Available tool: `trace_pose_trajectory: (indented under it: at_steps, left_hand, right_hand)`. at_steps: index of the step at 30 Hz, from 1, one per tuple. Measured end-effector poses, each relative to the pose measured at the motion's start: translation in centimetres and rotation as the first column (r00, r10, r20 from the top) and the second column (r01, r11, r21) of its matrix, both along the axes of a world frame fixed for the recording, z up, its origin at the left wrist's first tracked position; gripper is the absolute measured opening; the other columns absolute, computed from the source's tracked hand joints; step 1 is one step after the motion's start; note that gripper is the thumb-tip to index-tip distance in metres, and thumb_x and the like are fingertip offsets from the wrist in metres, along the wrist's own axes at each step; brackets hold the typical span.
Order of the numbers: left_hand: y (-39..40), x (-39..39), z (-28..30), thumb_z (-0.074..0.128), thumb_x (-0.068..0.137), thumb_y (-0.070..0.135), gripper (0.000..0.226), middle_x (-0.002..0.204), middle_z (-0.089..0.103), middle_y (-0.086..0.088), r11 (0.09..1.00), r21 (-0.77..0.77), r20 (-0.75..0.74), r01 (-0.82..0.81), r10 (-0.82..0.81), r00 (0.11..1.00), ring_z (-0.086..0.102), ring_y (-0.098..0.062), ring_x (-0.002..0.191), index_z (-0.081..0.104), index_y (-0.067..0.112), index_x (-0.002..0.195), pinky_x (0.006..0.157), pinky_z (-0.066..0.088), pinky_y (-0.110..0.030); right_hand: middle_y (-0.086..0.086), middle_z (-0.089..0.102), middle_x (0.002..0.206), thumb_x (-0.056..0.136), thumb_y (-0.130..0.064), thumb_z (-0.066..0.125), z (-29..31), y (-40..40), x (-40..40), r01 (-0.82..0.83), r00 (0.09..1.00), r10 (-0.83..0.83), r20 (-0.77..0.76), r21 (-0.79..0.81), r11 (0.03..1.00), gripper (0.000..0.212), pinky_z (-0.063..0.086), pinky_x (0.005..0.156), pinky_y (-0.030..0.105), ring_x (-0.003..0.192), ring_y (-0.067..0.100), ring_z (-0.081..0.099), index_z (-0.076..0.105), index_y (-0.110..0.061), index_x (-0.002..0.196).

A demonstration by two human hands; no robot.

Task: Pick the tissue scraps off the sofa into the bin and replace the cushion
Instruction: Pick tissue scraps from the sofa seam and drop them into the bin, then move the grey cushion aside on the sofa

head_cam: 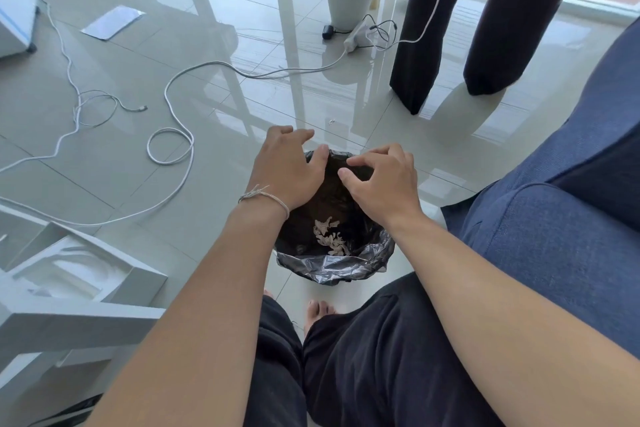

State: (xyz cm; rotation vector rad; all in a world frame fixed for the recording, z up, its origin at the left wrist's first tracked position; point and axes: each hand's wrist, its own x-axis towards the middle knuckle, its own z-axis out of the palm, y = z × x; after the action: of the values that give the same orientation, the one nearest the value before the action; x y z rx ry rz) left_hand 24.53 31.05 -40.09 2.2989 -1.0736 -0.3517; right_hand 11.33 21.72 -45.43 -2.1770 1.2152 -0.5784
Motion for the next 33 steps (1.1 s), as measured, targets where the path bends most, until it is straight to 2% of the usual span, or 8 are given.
trace_pose_trajectory:
  at_steps: [8,12,16,24,26,28,31,33]
  left_hand:
    - [-3.6,-3.4,0.9,0.038,0.105,0.038,0.044,0.144,0.051,-0.005,0.988,-0.146,-0.113,0.041,-0.058,0.992,0.043,-0.016,0.136,0.057,0.016,0.138,0.100,0.023,-0.015]
    - [-5.4,-7.3,1.3,0.034,0.107,0.034,0.043,0.142,0.055,-0.003,0.968,-0.225,-0.147,0.109,-0.144,0.979,0.045,-0.012,0.132,0.064,0.012,0.128,0.103,0.027,-0.016]
    - [-5.5,-11.1,1.6,0.035,0.107,0.030,0.043,0.142,0.054,-0.002,0.940,-0.251,-0.113,0.231,-0.265,0.958,0.045,-0.012,0.134,0.054,0.015,0.142,0.106,0.025,-0.016]
    - [-6.7,-19.5,2.1,0.036,0.107,0.034,0.040,0.133,0.050,0.015,0.837,-0.295,-0.081,0.461,-0.502,0.861,0.041,0.004,0.118,0.052,0.024,0.143,0.102,0.029,-0.022]
    - [-7.9,-23.6,2.6,0.040,0.106,0.033,0.037,0.134,0.055,0.016,0.796,-0.332,-0.160,0.507,-0.577,0.801,0.047,0.004,0.120,0.056,0.026,0.139,0.101,0.031,-0.018]
    - [-8.6,-28.5,3.4,0.040,0.104,0.037,0.040,0.139,0.057,0.015,0.713,-0.368,-0.235,0.596,-0.692,0.683,0.050,0.005,0.127,0.055,0.029,0.140,0.104,0.032,-0.013]
    - [-8.8,-36.6,5.1,0.041,0.099,0.047,0.046,0.141,0.056,0.016,0.609,-0.401,-0.365,0.684,-0.791,0.491,0.049,0.007,0.129,0.049,0.037,0.143,0.112,0.036,-0.029]
    - [-8.3,-41.7,5.9,0.042,0.102,0.048,0.044,0.138,0.056,0.020,0.578,-0.374,-0.429,0.726,-0.801,0.417,0.048,0.012,0.126,0.046,0.039,0.145,0.112,0.039,-0.032]
  right_hand:
    - [-0.004,0.058,0.116,0.093,-0.036,0.065,2.4,-1.2,-2.7,0.132,0.972,-0.152,0.179,0.120,0.984,0.022,0.033,0.095,0.022,0.122,0.017,0.047,0.076,-0.029,0.111]
    - [-0.004,0.060,0.121,0.094,-0.035,0.060,4.9,-2.6,-7.5,0.299,0.888,-0.350,0.297,0.204,0.932,0.024,0.046,0.101,0.032,0.116,0.015,0.054,0.073,-0.031,0.114]
    - [-0.011,0.066,0.110,0.093,-0.029,0.060,7.3,-3.6,-17.1,0.489,0.798,-0.502,0.333,0.129,0.863,0.038,0.050,0.092,0.027,0.101,0.007,0.061,0.068,-0.026,0.130]
    - [-0.023,0.067,0.107,0.087,-0.030,0.062,13.4,-0.5,-40.6,0.783,0.574,-0.750,0.329,0.048,0.620,0.045,0.050,0.099,0.029,0.108,-0.007,0.058,0.064,-0.033,0.133]
    - [-0.025,0.066,0.106,0.085,-0.034,0.062,15.1,1.9,-45.6,0.835,0.517,-0.781,0.349,-0.004,0.551,0.046,0.050,0.096,0.024,0.105,-0.007,0.059,0.065,-0.034,0.131]
    - [-0.020,0.067,0.108,0.084,-0.035,0.060,17.1,4.6,-50.2,0.871,0.483,-0.804,0.347,-0.101,0.480,0.047,0.049,0.095,0.025,0.104,0.002,0.061,0.066,-0.030,0.130]
    - [-0.009,0.067,0.112,0.085,-0.026,0.063,20.2,8.6,-56.2,0.876,0.457,-0.823,0.336,-0.332,0.350,0.041,0.046,0.104,0.042,0.110,0.020,0.062,0.070,-0.018,0.125]
    - [0.002,0.067,0.115,0.086,-0.025,0.064,21.6,10.8,-59.1,0.833,0.426,-0.856,0.293,-0.496,0.245,0.040,0.041,0.107,0.037,0.111,0.028,0.059,0.071,-0.016,0.124]
